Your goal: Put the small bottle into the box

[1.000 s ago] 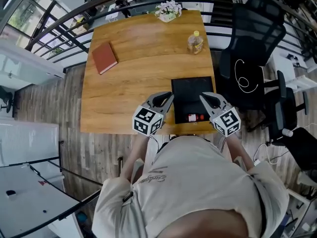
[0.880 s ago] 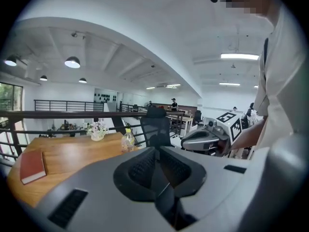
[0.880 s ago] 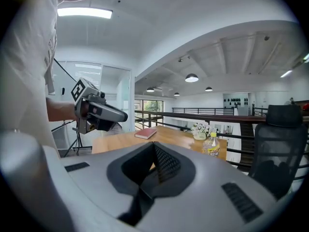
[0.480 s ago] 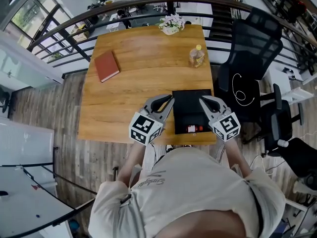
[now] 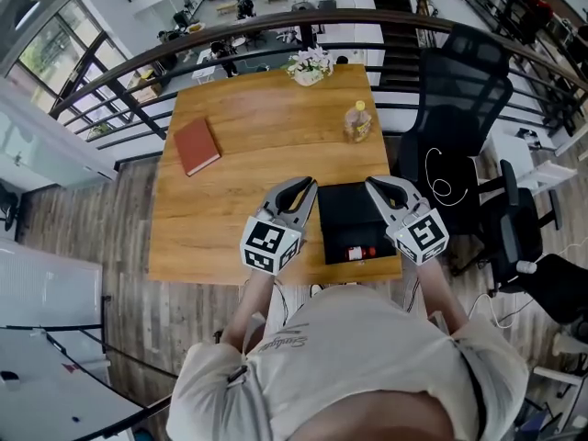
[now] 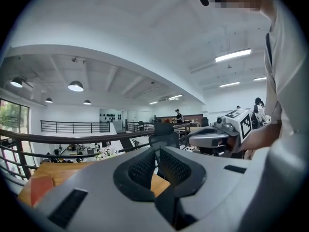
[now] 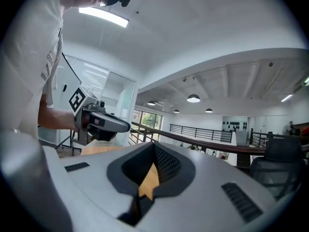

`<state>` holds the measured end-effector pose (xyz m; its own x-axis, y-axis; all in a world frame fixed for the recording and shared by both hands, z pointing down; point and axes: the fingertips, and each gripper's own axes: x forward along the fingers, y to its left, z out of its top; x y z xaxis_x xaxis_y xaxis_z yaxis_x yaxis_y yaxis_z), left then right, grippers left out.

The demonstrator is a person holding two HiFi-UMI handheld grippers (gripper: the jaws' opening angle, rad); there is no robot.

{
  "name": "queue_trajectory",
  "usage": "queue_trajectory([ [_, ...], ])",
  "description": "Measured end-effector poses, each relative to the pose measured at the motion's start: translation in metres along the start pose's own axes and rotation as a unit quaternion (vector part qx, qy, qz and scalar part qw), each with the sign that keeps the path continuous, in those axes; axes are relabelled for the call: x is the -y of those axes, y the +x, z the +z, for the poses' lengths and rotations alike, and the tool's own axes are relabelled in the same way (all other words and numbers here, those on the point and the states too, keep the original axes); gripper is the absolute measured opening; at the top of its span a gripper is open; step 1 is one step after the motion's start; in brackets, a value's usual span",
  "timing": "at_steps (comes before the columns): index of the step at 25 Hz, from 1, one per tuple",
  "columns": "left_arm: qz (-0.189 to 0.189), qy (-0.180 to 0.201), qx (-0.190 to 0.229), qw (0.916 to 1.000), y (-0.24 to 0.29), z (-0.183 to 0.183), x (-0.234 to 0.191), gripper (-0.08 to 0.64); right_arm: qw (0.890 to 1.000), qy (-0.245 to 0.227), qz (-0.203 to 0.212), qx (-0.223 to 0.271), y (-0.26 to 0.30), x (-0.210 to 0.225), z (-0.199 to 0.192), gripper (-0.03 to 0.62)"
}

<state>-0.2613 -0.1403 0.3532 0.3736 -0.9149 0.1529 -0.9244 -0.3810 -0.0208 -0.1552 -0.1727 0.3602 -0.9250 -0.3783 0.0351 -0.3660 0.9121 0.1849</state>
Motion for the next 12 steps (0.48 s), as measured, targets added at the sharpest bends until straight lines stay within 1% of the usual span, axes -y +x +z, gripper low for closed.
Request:
queue_trajectory([
  [4, 0.022, -0.010, 0.019, 0.9995, -0.001, 0.006, -0.014, 0.038, 1.000, 0.001, -0.010, 0.018, 0.001, 0.004, 0.014, -0.006],
  [9, 0.040, -0.015, 0.036, 0.9984, -0.004, 0.013, -0.024, 0.038, 0.999, 0.022, -0.019, 0.032, 0.001, 0.013, 0.020, -0.006],
  [12, 0.041, -0.039, 0.055, 0.9969, -0.003, 0.020, -0.032, 0.038, 0.999, 0.030, -0.025, 0.033, 0.002, 0.019, 0.021, -0.006],
])
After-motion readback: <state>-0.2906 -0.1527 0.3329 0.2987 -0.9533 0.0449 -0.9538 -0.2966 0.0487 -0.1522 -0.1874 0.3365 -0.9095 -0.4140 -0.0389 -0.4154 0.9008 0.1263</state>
